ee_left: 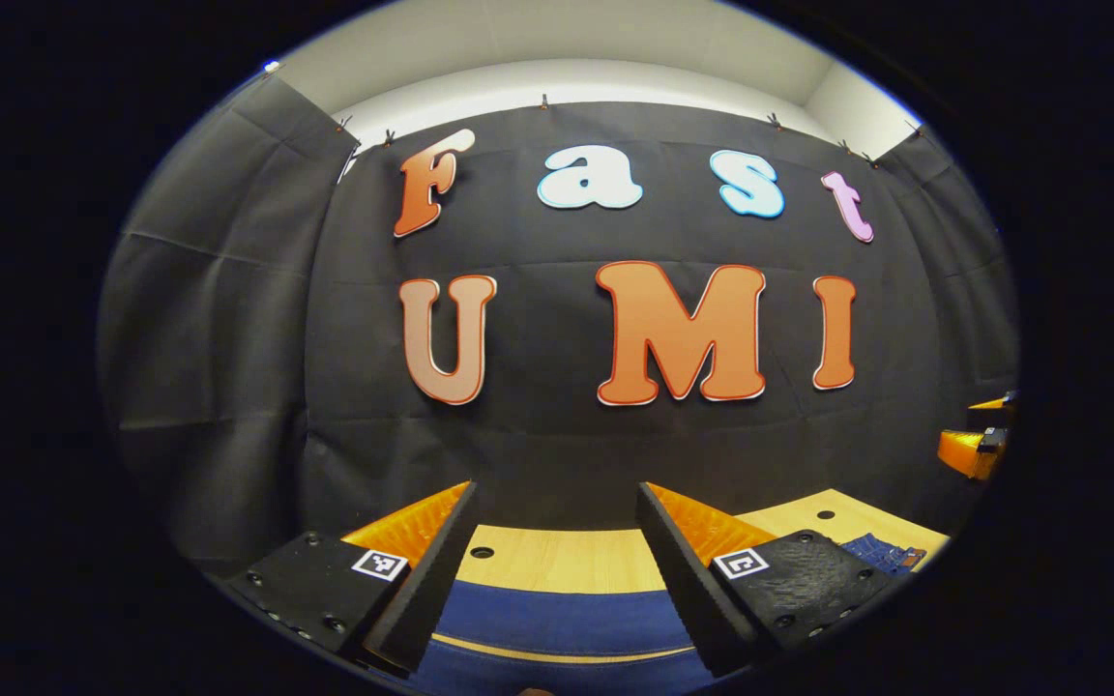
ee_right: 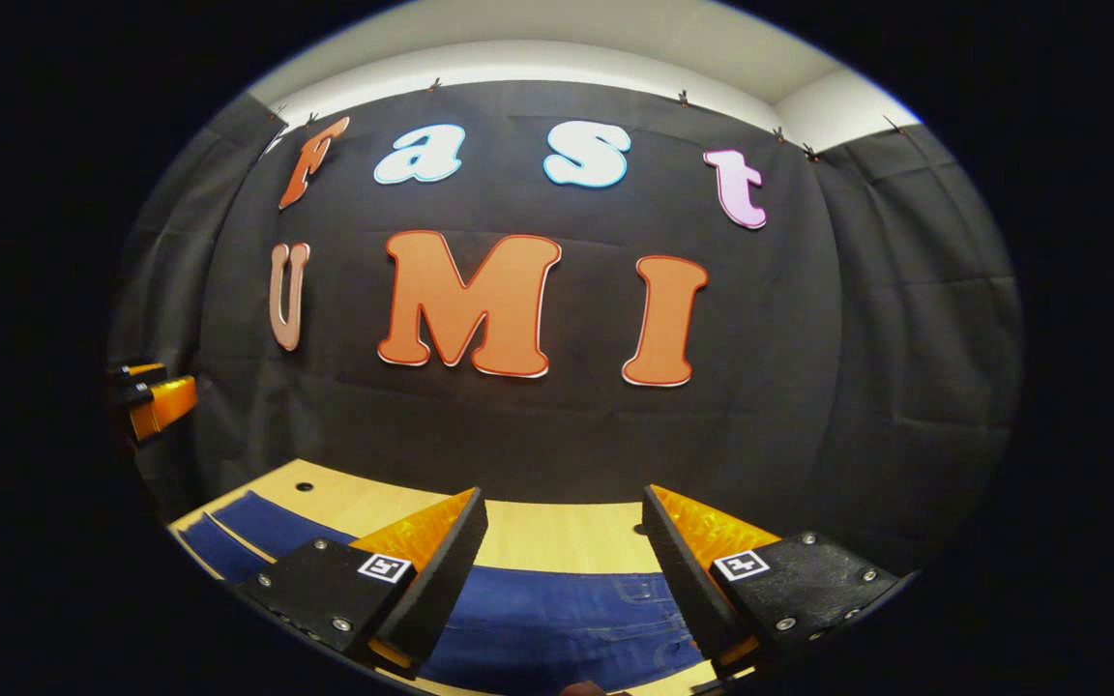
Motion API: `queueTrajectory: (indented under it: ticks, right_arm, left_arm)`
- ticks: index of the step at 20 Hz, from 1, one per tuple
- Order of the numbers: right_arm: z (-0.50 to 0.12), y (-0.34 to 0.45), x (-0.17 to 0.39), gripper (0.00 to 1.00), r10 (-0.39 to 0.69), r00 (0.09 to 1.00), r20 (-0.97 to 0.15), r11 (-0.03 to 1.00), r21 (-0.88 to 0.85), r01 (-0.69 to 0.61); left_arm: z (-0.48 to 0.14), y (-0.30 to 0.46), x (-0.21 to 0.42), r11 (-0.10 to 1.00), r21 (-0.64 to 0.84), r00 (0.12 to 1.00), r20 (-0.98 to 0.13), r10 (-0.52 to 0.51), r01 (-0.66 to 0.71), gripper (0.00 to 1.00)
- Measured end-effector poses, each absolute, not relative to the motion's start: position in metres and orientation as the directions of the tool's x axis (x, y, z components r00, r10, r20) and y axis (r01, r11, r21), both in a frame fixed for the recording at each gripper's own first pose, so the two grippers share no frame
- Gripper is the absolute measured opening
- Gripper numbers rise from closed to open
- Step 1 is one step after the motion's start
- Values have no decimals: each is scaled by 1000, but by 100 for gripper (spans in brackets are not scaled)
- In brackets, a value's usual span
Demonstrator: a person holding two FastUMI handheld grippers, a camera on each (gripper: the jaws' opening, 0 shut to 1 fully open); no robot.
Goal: Grasp the waist and the cuffs of the jeans and fold them to make the two legs overlap; first hold the waist and fold one-third of the jeans toward the cuffs, then hold the cuffs and fold the remaining one-third in the same direction to finish folding.
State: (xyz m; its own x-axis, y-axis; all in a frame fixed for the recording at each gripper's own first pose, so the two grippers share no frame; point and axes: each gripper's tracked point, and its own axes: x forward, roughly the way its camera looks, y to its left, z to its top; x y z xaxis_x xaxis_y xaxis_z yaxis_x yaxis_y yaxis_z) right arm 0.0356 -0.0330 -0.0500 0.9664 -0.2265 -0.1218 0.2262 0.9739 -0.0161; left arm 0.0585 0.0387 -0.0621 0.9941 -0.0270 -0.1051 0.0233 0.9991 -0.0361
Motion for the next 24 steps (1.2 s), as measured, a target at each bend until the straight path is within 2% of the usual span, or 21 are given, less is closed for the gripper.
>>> queueTrajectory:
  ticks: [5, 11, 15, 24]
  right_arm:
    - [-74, -50, 31, 98, -245, 952, -185, 969, -6, 248]
    - [-101, -74, 27, 98, -276, 922, -269, 960, -27, 280]
    - [-128, -77, 24, 98, -258, 897, -360, 952, 63, 299]
    - [-198, -70, 16, 98, -226, 794, -564, 888, 215, 406]
  left_arm:
    - [-85, 79, 52, 997, -53, 986, -161, 46, -56, 99]
    - [-136, 132, 42, 981, -118, 947, -300, 115, -157, 99]
    - [-173, 167, 38, 961, -152, 909, -385, 159, -232, 97]
    - [-264, 234, 20, 918, -222, 805, -575, 148, -328, 98]
